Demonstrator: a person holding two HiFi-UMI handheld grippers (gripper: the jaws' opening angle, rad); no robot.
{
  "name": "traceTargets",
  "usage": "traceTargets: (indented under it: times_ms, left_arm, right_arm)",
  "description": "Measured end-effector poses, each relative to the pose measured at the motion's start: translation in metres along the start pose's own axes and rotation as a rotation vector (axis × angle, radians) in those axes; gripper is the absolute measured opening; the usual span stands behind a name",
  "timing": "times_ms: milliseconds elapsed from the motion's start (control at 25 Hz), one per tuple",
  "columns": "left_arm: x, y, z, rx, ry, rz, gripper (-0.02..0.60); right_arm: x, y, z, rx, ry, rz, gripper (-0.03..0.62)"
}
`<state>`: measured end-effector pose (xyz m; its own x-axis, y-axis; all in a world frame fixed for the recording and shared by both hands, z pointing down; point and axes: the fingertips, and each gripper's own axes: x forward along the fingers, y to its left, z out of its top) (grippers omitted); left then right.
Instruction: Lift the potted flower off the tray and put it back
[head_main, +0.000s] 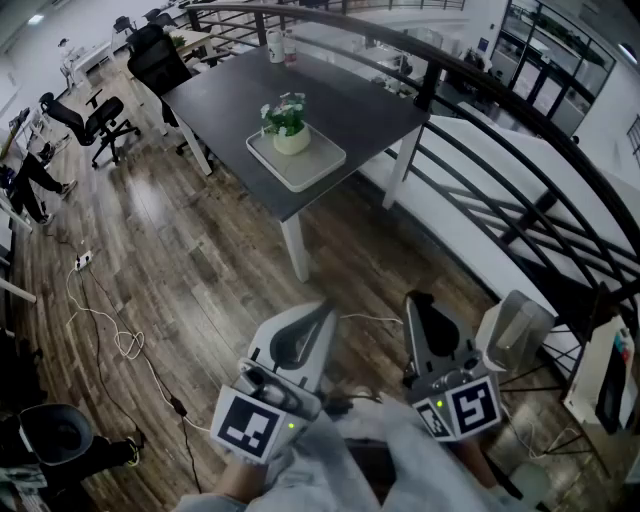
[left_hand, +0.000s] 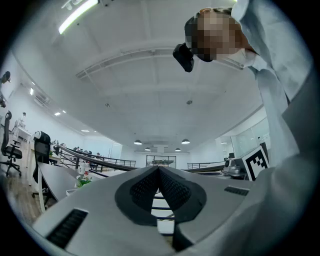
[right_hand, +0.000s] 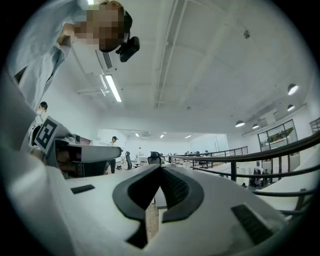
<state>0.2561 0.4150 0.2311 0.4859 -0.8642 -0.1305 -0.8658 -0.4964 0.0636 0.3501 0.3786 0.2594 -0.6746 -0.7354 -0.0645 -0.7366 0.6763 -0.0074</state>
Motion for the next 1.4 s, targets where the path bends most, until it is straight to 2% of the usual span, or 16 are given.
traceTargets:
  times_ms: [800, 1040, 1400]
  left_arm:
    - [-0.022, 0.014, 0.003, -0.001, -0.001, -0.003, -0.002]
    - [-0.039, 0.026, 0.006, 0.005, -0.003, -0.002, -0.002]
    - [-0.072, 0.051, 0.006, 0.010, -0.003, 0.034, -0.002]
  right_arm:
    - [0.007, 0.025, 0.000, -0.005, 0.001, 0.002, 0.003]
    - [0.012, 0.041, -0.002, 0.011, -0.005, -0.021, 0.003]
    - [0.028, 0.075, -0.008, 0.019, -0.013, 0.003, 0.003]
